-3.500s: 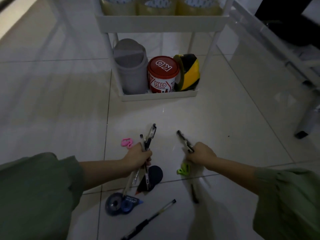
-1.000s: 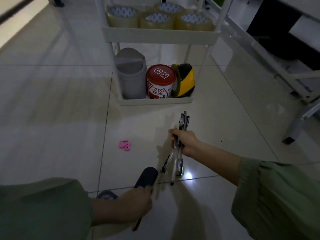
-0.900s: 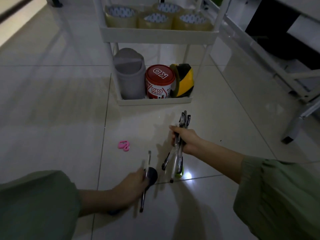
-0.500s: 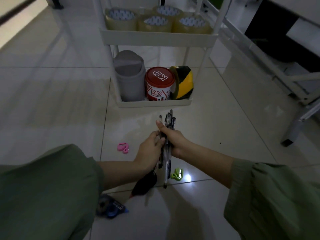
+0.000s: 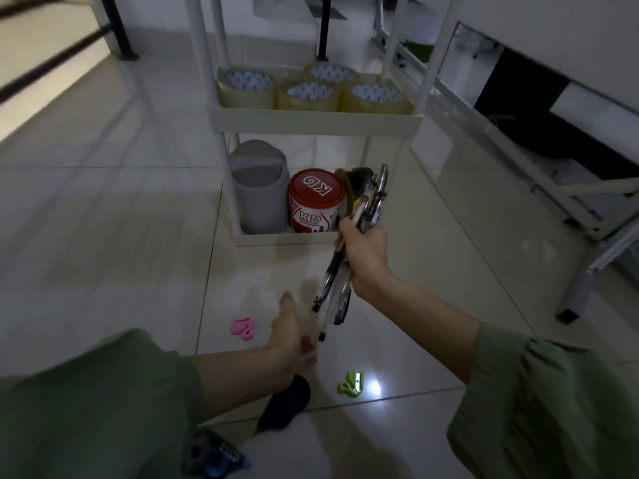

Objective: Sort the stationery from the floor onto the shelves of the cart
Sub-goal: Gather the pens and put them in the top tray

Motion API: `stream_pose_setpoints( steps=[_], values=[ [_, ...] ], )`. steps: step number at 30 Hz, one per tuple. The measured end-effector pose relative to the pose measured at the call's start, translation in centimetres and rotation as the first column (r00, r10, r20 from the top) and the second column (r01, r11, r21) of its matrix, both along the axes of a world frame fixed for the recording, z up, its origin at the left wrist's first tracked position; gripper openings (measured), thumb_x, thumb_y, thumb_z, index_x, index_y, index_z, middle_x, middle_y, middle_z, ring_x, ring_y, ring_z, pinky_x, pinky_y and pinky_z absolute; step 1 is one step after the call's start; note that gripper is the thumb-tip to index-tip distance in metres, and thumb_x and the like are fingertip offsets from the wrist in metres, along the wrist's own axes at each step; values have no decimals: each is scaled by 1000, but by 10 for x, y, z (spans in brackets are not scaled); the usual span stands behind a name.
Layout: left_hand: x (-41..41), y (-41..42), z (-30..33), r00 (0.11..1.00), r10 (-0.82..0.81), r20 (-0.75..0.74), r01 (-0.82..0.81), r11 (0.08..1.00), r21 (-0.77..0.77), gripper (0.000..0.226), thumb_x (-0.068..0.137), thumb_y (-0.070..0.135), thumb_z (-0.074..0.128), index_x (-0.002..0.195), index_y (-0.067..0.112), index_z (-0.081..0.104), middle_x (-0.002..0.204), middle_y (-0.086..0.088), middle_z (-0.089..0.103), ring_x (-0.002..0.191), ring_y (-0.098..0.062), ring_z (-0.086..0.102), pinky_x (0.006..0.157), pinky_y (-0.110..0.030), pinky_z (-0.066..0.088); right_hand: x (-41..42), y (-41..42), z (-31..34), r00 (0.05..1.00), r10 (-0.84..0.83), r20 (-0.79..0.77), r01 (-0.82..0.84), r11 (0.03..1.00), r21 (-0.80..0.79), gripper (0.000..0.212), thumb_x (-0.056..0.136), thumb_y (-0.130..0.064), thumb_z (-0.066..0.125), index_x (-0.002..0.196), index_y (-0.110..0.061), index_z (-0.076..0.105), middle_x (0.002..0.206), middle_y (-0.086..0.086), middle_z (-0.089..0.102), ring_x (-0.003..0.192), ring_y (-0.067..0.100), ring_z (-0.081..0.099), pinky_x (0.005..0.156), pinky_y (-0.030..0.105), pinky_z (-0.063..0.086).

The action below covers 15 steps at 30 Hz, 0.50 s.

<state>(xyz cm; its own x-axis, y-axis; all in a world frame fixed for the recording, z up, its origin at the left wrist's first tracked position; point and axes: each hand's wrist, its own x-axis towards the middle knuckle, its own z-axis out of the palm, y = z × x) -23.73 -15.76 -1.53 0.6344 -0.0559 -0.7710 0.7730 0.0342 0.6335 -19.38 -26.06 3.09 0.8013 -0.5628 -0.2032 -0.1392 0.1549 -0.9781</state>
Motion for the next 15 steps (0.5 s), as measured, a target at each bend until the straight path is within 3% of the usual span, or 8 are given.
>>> stream_pose_setpoints(
  steps=[3, 7, 9, 12, 15],
  values=[
    [8, 4, 14, 986, 31, -166, -76, 958, -275, 66, 91, 60, 26, 109, -2, 39, 101, -26, 55, 89, -35, 55, 83, -42, 44, 5, -2, 18, 992, -1, 128, 7, 999, -42, 8, 89, -5, 54, 96, -7, 49, 69, 1, 51, 60, 10, 49, 57, 21, 42],
    [20, -14, 48, 978, 136, -155, -200, 818, -539, 60, 96, 50, 21, 103, -3, 48, 78, -24, 64, 77, -33, 57, 77, -40, 48, 1, 9, 40, 964, 51, 261, -24, 994, -108, 9, 89, -1, 53, 96, -6, 52, 72, 0, 56, 64, 8, 54, 57, 15, 47],
    [26, -22, 66, 965, 212, -156, -263, 739, -620, 54, 99, 42, 21, 98, -1, 54, 80, -17, 62, 74, -27, 56, 68, -36, 49, -1, 14, 49, 945, 109, 308, -52, 981, -187, 6, 88, -1, 55, 92, -6, 52, 68, 1, 55, 61, 10, 53, 55, 15, 46],
    [35, -27, 85, 950, 289, -116, -291, 692, -661, 45, 100, 30, 23, 88, 2, 57, 79, -14, 59, 71, -23, 55, 66, -35, 48, -3, 19, 63, 923, 164, 347, -90, 971, -219, 15, 87, 0, 56, 80, -12, 50, 69, 4, 54, 64, 15, 55, 59, 23, 49],
    [42, -25, 97, 948, 303, -94, -282, 667, -690, 35, 99, 21, 28, 109, 5, 58, 74, -11, 60, 64, -21, 58, 52, -29, 55, -4, 18, 71, 906, 157, 393, -88, 978, -187, 19, 85, 4, 56, 81, -11, 47, 68, 4, 52, 56, 3, 55, 56, 17, 50]
  ],
)
